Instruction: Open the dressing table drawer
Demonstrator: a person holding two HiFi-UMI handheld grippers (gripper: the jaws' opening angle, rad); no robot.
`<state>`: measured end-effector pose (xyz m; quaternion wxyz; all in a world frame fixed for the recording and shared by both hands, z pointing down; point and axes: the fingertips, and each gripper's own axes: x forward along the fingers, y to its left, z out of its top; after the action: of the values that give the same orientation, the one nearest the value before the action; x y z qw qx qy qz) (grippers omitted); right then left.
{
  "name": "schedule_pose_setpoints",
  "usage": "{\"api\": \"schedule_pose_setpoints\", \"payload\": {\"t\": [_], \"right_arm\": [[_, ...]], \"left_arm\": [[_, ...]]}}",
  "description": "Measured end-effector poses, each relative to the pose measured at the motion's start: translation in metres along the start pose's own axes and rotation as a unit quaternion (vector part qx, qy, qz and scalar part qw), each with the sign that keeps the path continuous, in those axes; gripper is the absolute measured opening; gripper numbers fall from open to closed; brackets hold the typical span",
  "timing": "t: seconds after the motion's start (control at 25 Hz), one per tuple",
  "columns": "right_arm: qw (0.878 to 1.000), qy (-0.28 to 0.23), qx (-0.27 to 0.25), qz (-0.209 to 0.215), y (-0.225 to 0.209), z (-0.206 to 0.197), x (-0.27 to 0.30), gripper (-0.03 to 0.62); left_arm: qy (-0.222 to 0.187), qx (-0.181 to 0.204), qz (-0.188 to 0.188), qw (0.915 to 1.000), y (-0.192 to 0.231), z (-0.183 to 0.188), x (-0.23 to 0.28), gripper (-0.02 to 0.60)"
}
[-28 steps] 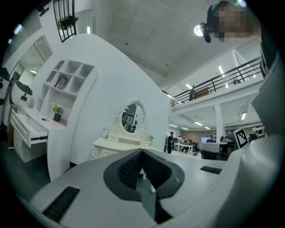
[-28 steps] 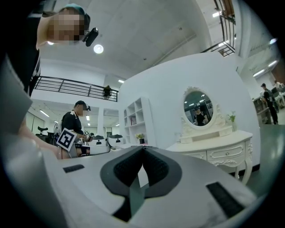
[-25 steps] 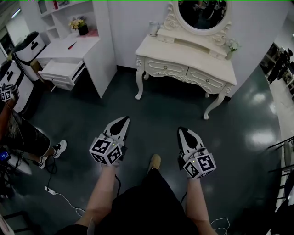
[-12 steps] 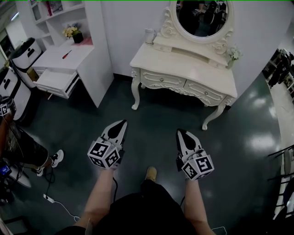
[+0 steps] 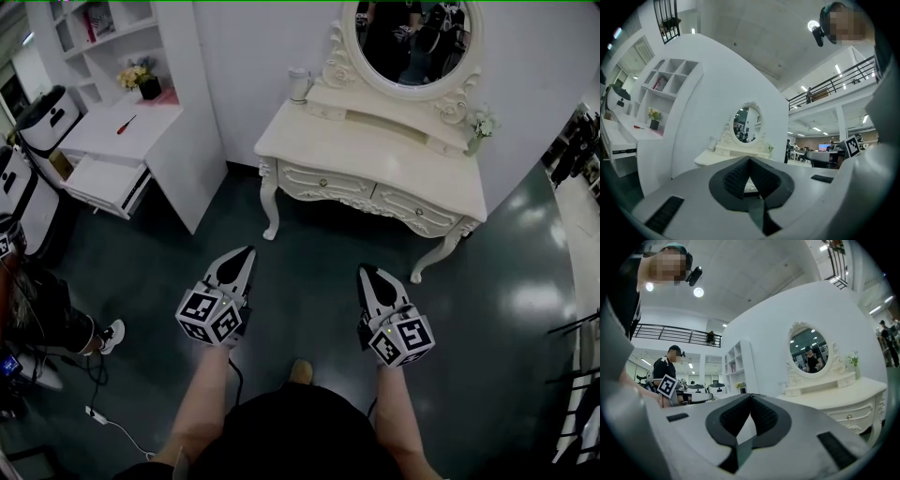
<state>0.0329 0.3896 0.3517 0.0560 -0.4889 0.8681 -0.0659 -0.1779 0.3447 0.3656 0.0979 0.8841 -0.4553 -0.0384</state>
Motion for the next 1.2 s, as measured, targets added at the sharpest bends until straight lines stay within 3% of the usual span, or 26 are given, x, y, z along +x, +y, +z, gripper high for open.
{"api": "schedule_pose_setpoints", "payload": {"t": [0.32, 0.88, 1.2], "right_arm": [[1.000, 0.002, -0.004, 0.009, -0.042, 0.004, 0.033, 0.006], [0.999, 0.028, 0.024, 0.017, -0.069, -0.023, 0.069, 0.006], [0.999, 0.037, 0.020, 0.011, -0.110, -0.017, 0.114, 0.006]], "left_arm": [[-0.001, 0.001, 0.000, 1.0000, 0.007, -0.002, 0.051, 0.012], [0.025, -0.012, 0.017, 0.9995, 0.034, -0.022, 0.080, 0.012], [0.033, -0.021, 0.004, 0.9993, 0.057, -0.022, 0.144, 0.012]]}}
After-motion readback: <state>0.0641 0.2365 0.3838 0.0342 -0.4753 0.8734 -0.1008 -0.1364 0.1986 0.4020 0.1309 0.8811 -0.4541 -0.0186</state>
